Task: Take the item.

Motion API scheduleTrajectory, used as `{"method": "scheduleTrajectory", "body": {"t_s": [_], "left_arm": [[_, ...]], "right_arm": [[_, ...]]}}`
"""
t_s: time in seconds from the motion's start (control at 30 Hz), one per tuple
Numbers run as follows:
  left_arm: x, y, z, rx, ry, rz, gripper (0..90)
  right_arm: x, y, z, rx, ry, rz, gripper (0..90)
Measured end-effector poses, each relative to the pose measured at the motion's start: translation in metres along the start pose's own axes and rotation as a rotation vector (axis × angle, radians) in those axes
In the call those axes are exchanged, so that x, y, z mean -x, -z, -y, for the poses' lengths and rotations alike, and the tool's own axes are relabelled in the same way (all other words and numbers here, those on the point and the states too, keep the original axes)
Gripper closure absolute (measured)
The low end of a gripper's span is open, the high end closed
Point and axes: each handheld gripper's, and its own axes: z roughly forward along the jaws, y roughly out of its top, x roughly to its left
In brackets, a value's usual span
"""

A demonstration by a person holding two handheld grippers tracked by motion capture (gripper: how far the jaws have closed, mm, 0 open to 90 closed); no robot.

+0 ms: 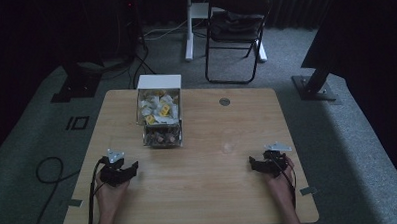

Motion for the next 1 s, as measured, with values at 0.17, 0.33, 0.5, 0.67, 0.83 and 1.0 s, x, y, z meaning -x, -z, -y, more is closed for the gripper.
{"method": "scheduleTrajectory", "body": {"t_s": [0.17, 0.33, 0.5, 0.67, 0.83, 1.0], "left_arm": [[0.004, 0.005, -0.005, 0.018, -0.009, 0.015, 41.8], [0.008, 0.007, -0.009, 0.029, -0.022, 0.022, 42.3], [0.012, 0.010, -0.013, 0.039, -0.043, 0.030, 42.9], [0.015, 0.012, -0.017, 0.049, -0.056, 0.037, 42.8], [0.020, 0.015, -0.022, 0.062, -0.074, 0.046, 42.4], [0.023, 0.016, -0.026, 0.069, -0.082, 0.052, 42.4]], "right_arm": [[0.000, 0.000, 0.000, 0.000, 0.000, 0.000, 13.0], [0.000, 0.000, 0.000, 0.000, 0.000, 0.000, 13.1], [0.000, 0.000, 0.000, 0.001, 0.000, 0.000, 13.1], [0.000, 0.000, 0.000, 0.000, 0.000, 0.000, 13.0], [0.000, 0.000, 0.000, 0.000, 0.000, 0.000, 13.0], [0.000, 0.000, 0.000, 0.000, 0.000, 0.000, 13.0]]}}
